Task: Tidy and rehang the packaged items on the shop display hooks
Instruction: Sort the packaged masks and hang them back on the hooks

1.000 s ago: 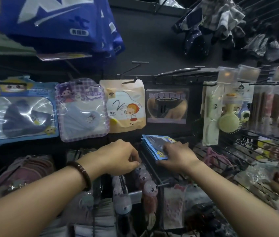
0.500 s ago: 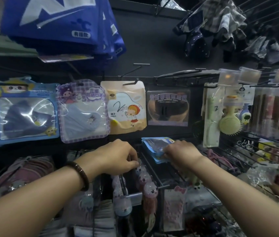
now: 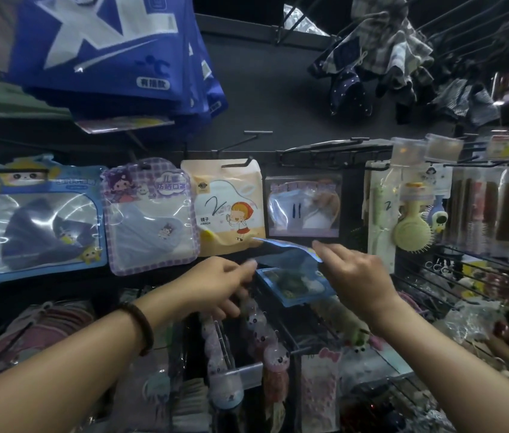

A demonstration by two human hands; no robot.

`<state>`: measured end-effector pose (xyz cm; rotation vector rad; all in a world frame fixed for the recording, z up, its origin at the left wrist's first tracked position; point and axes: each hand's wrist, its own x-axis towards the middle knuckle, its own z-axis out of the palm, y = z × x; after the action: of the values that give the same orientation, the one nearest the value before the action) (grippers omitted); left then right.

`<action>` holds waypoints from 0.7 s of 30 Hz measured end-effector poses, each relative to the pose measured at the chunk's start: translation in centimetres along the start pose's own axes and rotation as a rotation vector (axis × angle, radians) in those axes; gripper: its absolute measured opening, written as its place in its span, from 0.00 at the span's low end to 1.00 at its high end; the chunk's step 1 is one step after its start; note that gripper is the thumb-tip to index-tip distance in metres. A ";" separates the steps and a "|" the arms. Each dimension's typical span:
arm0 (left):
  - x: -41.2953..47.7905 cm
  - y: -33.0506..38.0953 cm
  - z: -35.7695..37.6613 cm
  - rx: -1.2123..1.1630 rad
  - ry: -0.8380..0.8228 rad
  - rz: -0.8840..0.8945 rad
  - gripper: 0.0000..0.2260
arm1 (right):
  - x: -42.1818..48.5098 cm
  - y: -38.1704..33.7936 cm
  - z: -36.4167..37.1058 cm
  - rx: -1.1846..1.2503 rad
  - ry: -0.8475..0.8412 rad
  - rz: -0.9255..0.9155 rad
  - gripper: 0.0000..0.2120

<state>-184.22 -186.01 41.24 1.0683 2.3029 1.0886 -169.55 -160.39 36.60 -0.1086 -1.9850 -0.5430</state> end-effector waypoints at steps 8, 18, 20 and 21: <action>-3.5 0.9 -1.8 -0.940 -0.369 -0.064 0.43 | -0.8 -5.5 -8.3 0.358 0.152 -0.009 0.19; -11.4 -4.3 -3.5 -0.889 0.178 0.211 0.16 | 0.1 -16.9 -11.3 0.806 0.144 0.412 0.15; -13.0 -6.0 -3.5 -0.873 0.307 0.250 0.16 | 0.7 -20.5 -11.7 1.061 0.239 0.805 0.18; -13.7 -7.0 -3.6 -0.850 0.399 0.255 0.16 | 1.4 -22.4 -12.1 1.281 0.277 0.979 0.19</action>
<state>-181.00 -201.19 38.28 0.8334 1.6251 2.2604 -167.05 -185.72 34.91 -0.1629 -1.4278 1.2550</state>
